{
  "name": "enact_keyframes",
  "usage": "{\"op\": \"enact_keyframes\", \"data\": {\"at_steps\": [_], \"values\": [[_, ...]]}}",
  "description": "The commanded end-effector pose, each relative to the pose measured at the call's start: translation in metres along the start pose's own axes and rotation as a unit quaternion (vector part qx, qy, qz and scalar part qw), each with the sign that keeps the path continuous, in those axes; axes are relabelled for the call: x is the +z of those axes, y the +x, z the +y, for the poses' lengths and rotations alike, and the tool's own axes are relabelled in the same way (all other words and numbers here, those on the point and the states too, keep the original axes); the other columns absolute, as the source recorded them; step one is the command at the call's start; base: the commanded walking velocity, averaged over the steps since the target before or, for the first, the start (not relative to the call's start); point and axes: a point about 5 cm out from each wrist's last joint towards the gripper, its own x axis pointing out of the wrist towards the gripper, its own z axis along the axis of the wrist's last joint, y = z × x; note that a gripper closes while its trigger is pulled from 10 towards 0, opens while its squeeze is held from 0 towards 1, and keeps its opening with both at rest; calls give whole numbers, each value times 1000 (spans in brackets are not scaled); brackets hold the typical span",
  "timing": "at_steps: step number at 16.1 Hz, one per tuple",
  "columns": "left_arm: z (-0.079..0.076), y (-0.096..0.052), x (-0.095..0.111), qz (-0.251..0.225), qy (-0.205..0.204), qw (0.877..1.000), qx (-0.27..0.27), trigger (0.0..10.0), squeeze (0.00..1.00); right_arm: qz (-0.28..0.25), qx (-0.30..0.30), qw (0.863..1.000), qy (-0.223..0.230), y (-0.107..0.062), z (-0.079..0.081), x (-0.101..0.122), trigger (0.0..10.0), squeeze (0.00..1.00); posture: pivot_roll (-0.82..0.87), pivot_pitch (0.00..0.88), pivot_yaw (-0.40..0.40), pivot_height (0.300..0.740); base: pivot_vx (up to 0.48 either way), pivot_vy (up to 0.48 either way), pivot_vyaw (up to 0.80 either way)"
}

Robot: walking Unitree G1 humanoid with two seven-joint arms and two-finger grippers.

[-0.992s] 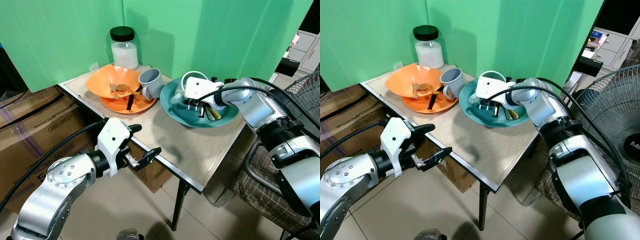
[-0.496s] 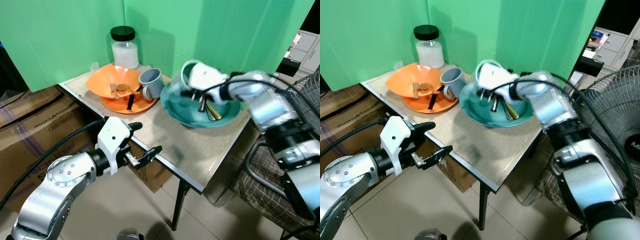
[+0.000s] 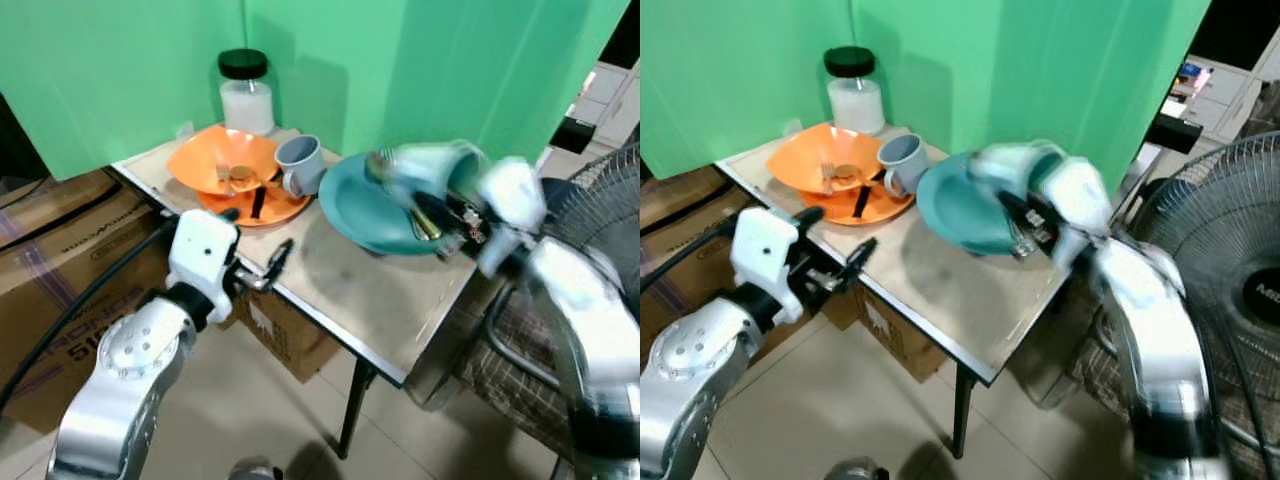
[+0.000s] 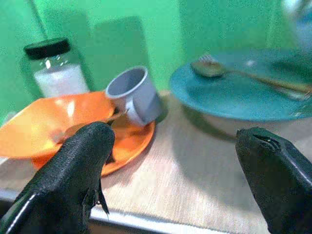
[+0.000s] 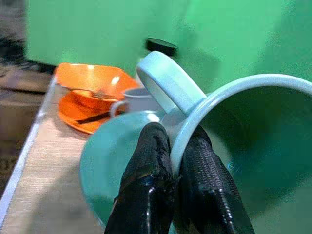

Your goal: Setting the table

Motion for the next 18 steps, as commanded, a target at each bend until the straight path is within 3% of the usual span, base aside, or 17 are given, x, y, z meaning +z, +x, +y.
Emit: {"op": "enact_keyframes", "data": {"at_steps": [1, 3, 6, 10, 15, 18], "values": [[-1, -1, 4, -12, 16, 1000, 12, 10000, 0, -40, -39, 998, -16, -7, 1, 20, 10000, 0, 178, 0, -42, 740, 0, 0, -694], [0, -1, 2, -10, 18, 999, 28, 10000, 0, -65, -60, 996, 15, -13, 13, 30, 10000, 0, 165, 0, -42, 740, 0, 0, -800], [-4, 0, 2, -11, 19, 999, 40, 10000, 0, -76, -74, 994, 37, -11, 19, 32, 10000, 0, 191, 0, -75, 740, 0, 0, -800], [2, -7, 1, -7, 22, 997, 74, 10000, 0, -54, -86, 989, 105, -10, 23, 26, 10000, 0, 209, 0, -110, 740, 0, 0, -800], [0, -1, 5, -8, 6, 998, 66, 10000, 0, -22, -121, 989, 88, -10, 18, 21, 10000, 0, 214, 0, -99, 740, 0, 0, -800], [5, 3, -2, 16, -27, 996, 79, 10000, 0, 36, -134, 986, 90, -8, 20, 1, 10000, 0, 218, 0, -89, 740, 0, 0, -800]]}}
